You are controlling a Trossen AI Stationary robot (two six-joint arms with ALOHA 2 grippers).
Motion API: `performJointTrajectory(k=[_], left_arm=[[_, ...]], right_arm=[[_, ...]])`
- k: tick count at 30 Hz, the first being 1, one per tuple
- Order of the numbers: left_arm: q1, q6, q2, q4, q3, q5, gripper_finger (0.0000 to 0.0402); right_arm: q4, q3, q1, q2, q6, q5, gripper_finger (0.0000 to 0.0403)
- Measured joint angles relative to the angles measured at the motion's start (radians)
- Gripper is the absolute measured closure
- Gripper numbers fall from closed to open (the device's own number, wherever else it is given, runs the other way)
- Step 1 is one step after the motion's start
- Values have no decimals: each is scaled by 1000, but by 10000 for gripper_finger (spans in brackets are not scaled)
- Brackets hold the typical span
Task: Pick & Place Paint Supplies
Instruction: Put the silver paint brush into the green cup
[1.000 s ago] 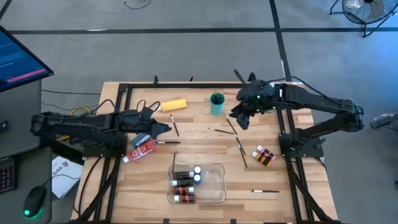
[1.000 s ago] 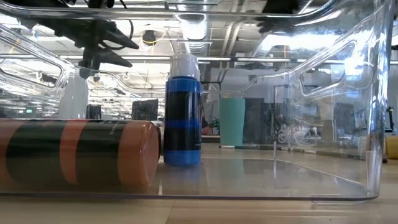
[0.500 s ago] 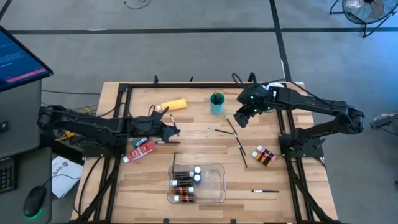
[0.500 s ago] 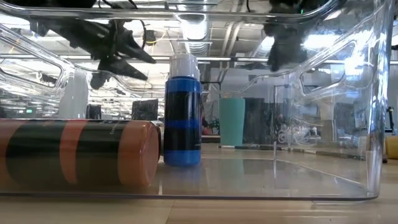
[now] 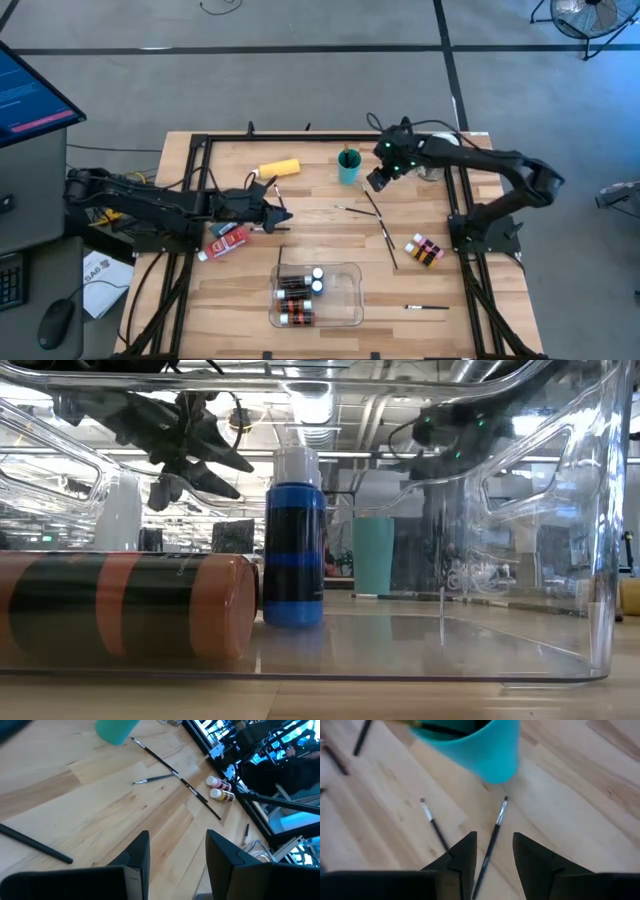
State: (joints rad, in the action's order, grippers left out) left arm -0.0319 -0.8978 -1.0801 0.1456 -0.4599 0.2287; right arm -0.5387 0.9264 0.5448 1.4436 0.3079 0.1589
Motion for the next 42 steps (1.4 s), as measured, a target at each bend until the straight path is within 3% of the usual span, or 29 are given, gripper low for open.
performJointTrajectory(k=[4, 12, 18, 27, 34, 42], left_arm=[[0, 1, 0, 0, 0, 0, 302], [-9, 3, 0, 1, 0, -44, 302], [-24, 0, 0, 6, 0, -45, 302], [-25, -8, 0, 17, 0, -44, 302], [-21, -8, 0, 27, 0, -42, 302], [-20, -8, 0, 38, 0, -36, 302]], right_arm=[[100, 0, -29, 51, -12, 3, 283], [234, 2, -96, 31, -31, -30, 283], [241, -11, -145, 32, -42, -62, 283], [275, -164, -192, -43, 48, -57, 296], [263, -165, -256, -88, -46, -56, 295], [186, -165, -327, -50, 23, -55, 296]])
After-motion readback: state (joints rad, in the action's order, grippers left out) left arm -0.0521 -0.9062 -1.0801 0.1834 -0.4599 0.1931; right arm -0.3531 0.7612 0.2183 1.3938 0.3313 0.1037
